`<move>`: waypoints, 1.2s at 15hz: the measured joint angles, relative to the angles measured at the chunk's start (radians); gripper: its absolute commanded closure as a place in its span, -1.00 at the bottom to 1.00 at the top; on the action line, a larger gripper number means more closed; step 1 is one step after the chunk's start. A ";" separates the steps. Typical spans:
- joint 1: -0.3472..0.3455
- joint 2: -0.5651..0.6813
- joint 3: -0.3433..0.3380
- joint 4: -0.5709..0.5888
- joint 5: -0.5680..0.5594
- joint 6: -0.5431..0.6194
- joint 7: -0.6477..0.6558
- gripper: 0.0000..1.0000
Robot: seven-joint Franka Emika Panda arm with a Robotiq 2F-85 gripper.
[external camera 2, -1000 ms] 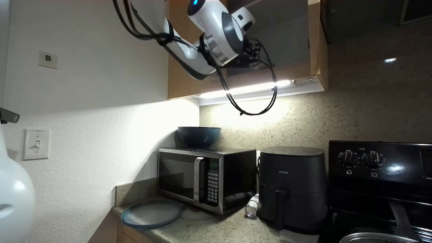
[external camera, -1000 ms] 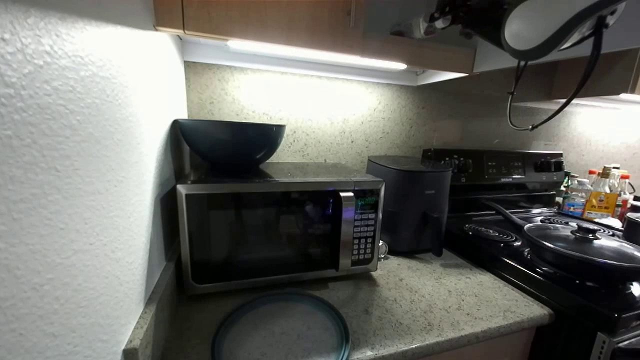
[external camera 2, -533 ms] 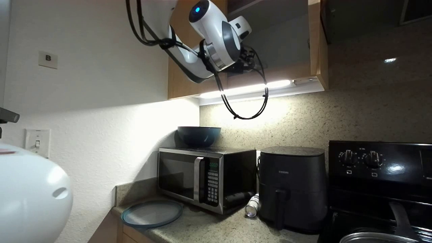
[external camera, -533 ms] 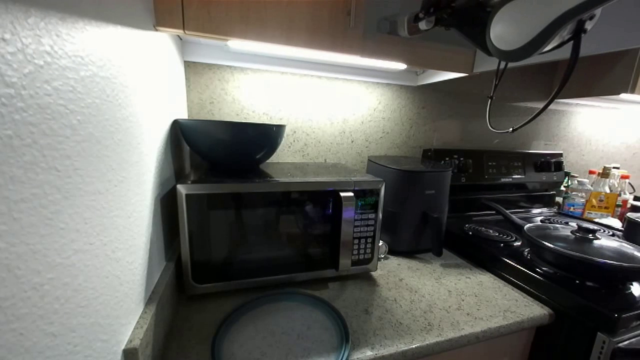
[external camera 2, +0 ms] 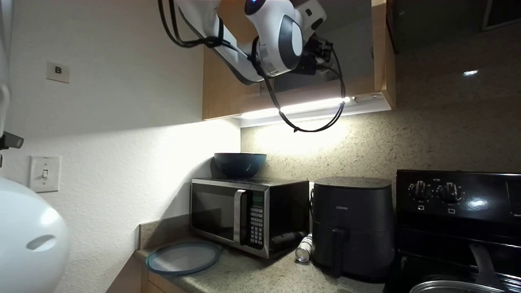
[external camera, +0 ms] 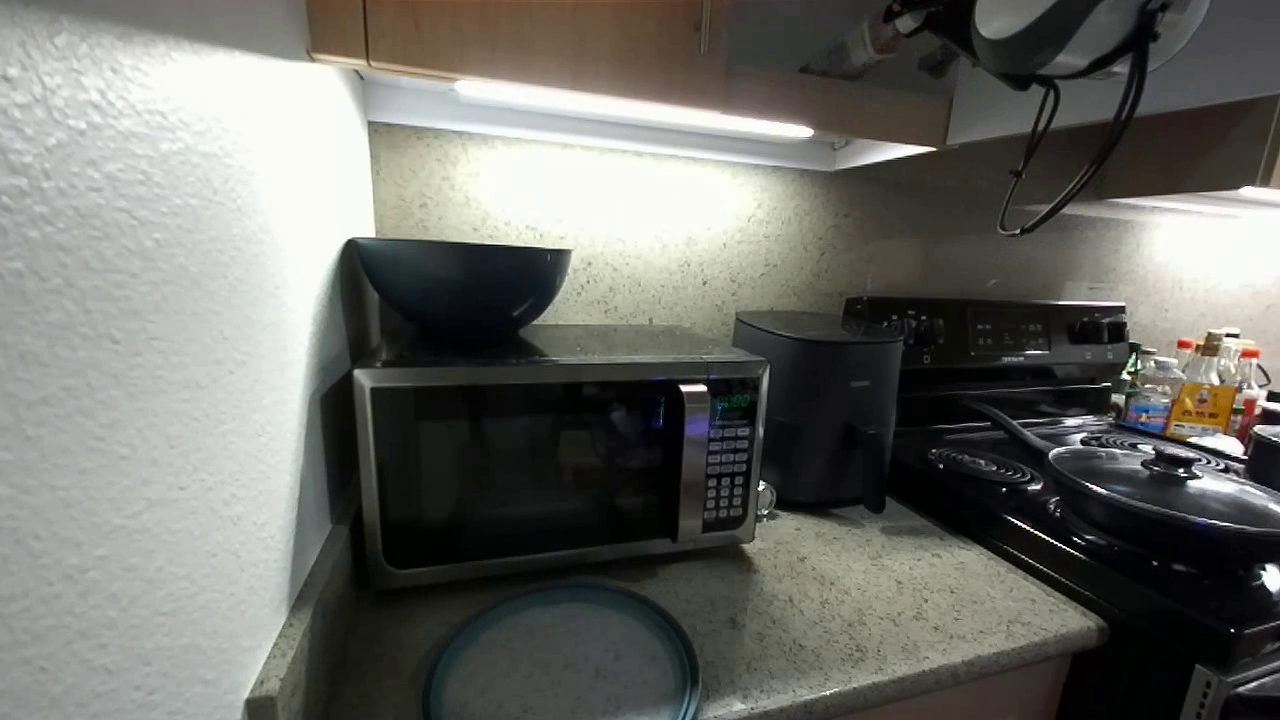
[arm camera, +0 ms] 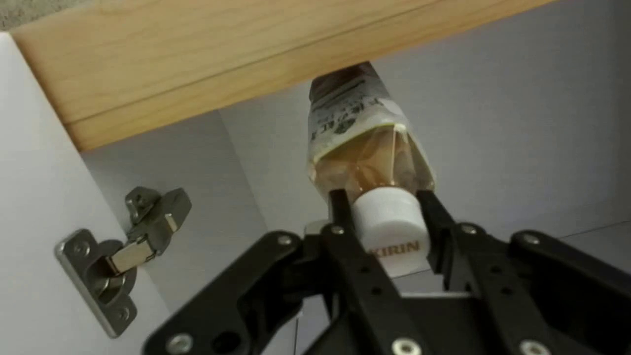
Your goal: Pick up the bottle and put it in the cabinet
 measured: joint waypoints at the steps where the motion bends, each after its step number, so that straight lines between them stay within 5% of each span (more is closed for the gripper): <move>1: -0.014 0.012 0.009 0.020 0.025 0.000 -0.020 0.76; 8: -0.050 0.116 0.061 0.136 0.105 -0.003 -0.065 0.76; 9: -0.051 0.133 0.067 0.152 0.110 -0.004 -0.065 0.03; 10: -0.051 0.151 0.072 0.169 0.113 -0.005 -0.065 -0.25; 16: -0.057 0.216 0.093 0.242 0.120 -0.029 -0.065 -0.98; 18: -0.063 0.220 0.098 0.252 0.121 -0.058 -0.065 -1.00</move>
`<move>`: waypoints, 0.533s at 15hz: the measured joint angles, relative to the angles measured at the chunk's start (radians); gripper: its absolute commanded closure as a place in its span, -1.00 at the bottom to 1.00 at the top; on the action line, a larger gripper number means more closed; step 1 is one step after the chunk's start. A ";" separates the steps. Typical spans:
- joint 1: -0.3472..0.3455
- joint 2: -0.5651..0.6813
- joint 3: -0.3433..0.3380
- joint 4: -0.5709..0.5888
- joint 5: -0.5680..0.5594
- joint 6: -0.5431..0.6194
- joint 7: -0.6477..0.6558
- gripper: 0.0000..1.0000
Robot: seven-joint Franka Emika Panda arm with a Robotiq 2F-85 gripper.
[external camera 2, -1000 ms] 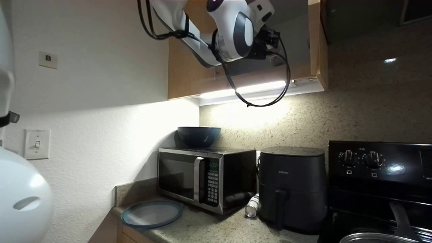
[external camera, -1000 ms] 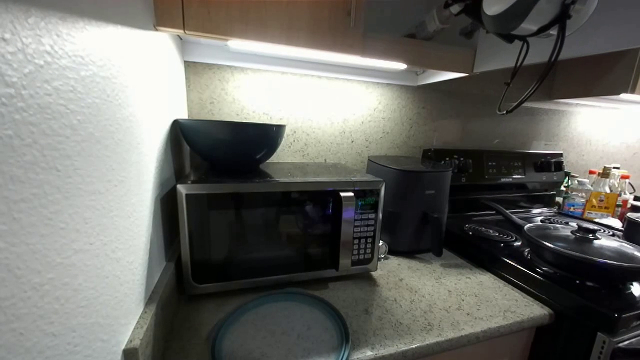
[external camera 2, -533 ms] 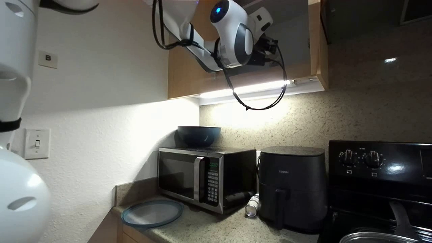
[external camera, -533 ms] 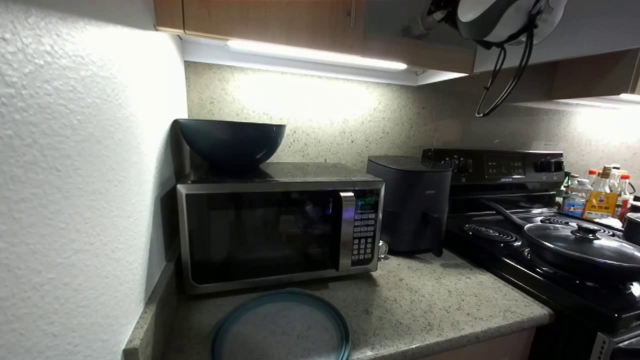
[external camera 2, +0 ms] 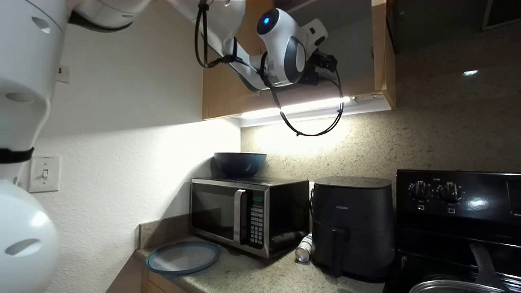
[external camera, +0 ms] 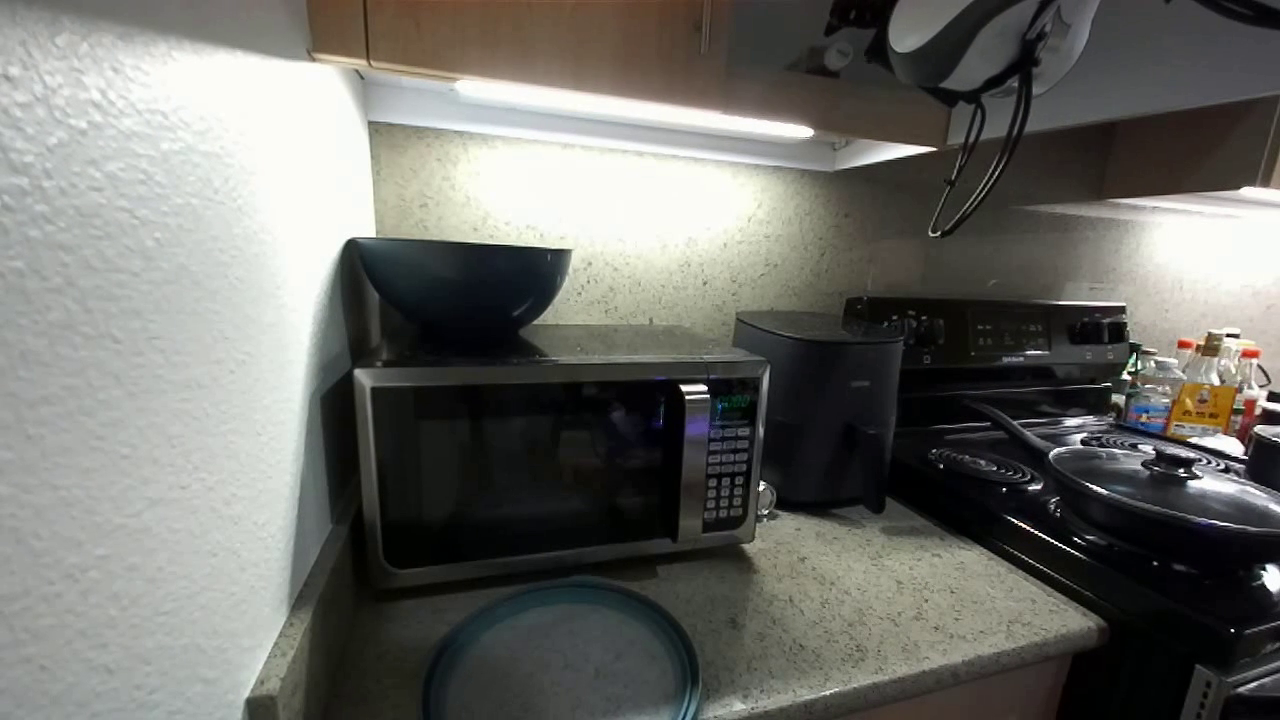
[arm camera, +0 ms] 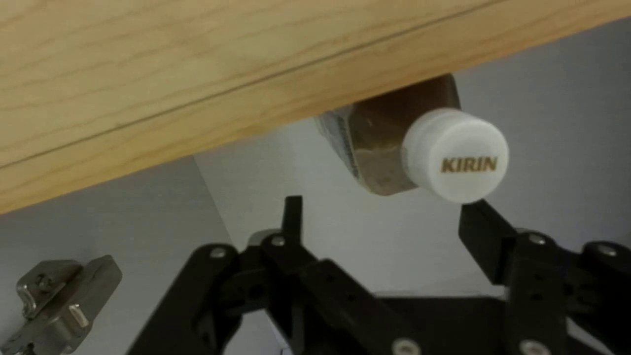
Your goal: Pick up the bottle and put it in the cabinet
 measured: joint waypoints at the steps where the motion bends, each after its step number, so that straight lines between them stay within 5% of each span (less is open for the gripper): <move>1: 0.003 -0.002 -0.006 0.001 0.000 -0.039 0.000 -1.00; 4: 0.028 -0.029 -0.050 -0.007 -0.077 -0.197 0.016 -1.00; 8: 0.035 -0.123 -0.117 -0.076 -0.406 -0.315 0.148 -1.00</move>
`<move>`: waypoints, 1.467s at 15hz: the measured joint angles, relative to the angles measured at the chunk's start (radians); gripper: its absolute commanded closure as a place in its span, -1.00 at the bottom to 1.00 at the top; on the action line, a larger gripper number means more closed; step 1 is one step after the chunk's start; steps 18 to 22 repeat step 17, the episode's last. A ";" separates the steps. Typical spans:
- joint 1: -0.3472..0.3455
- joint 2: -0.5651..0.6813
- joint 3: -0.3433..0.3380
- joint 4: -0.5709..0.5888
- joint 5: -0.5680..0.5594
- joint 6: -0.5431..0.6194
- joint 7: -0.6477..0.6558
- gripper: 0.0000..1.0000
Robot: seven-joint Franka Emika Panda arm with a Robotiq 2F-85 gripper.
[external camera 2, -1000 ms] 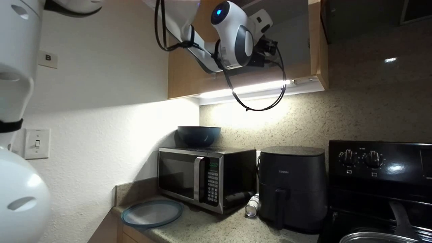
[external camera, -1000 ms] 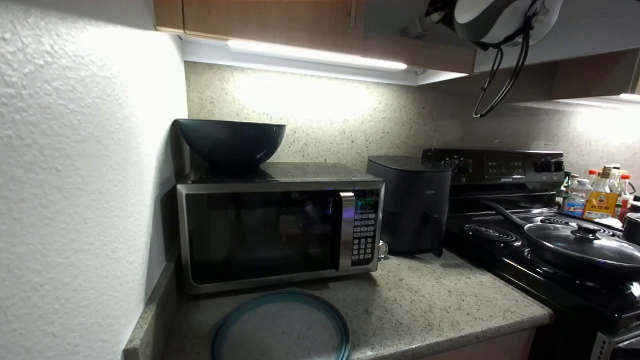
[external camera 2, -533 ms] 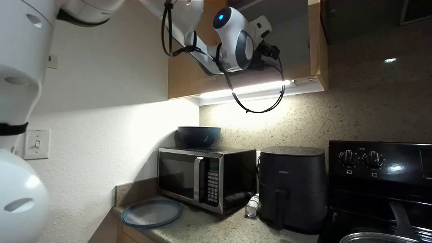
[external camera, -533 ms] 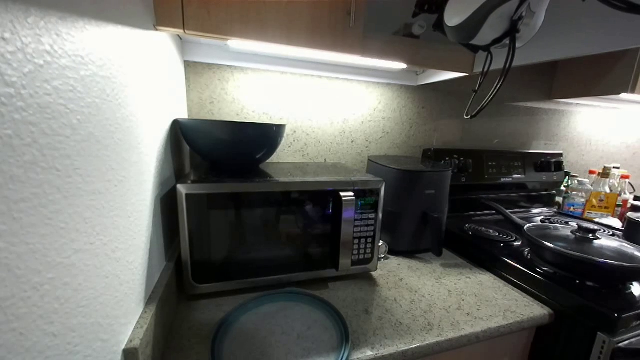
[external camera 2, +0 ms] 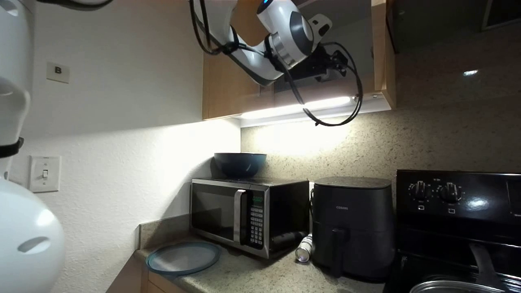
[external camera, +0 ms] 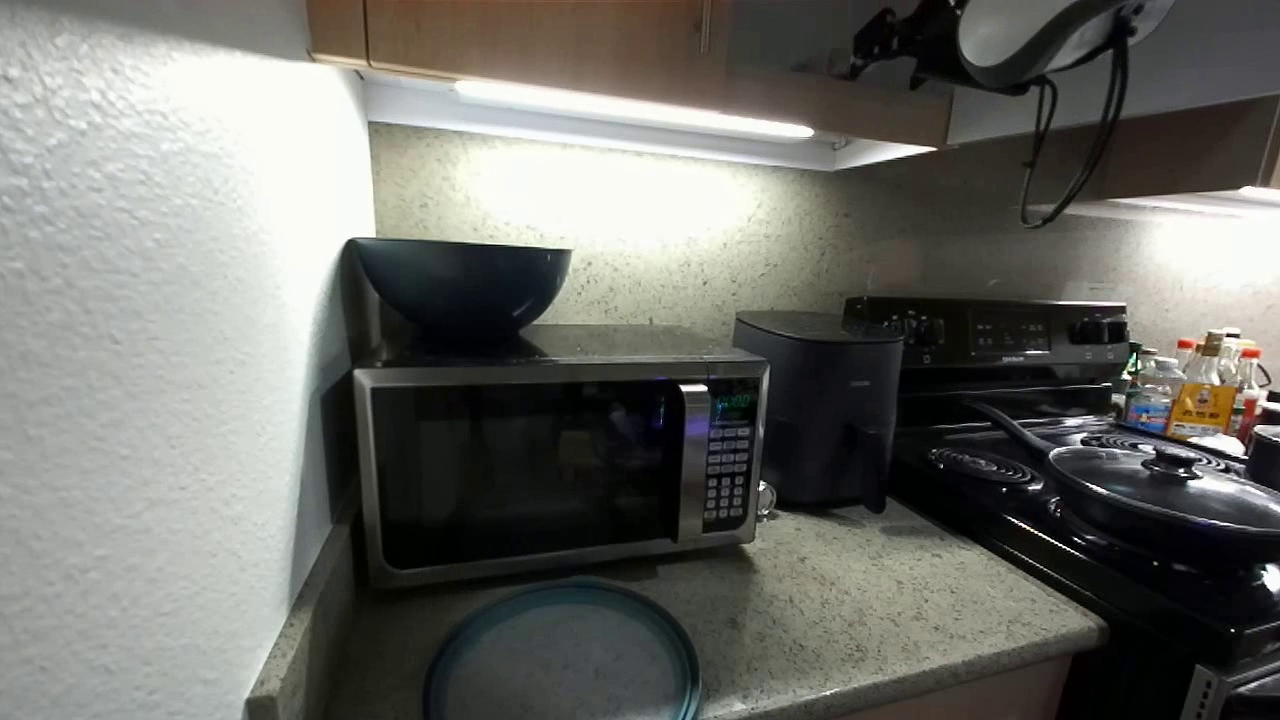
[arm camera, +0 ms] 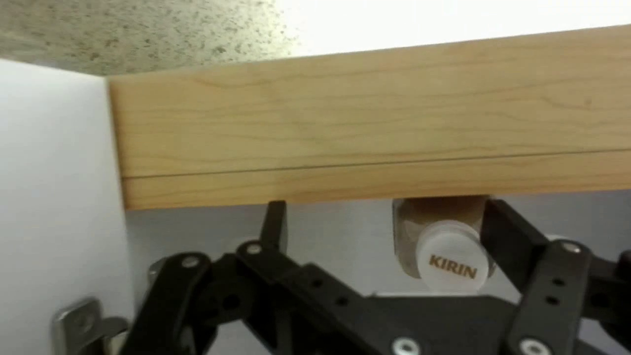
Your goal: Pick up the bottle and put it in the cabinet
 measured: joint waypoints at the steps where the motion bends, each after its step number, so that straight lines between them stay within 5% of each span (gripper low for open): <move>1: -0.019 -0.027 -0.001 -0.021 -0.083 -0.016 0.038 -1.00; 8: -0.170 -0.239 0.157 -0.184 -0.601 -0.158 0.421 -1.00; 14: -0.169 -0.433 0.278 -0.371 -0.648 -0.349 0.566 -1.00; 22: -0.168 -0.427 0.270 -0.366 -0.648 -0.349 0.566 -1.00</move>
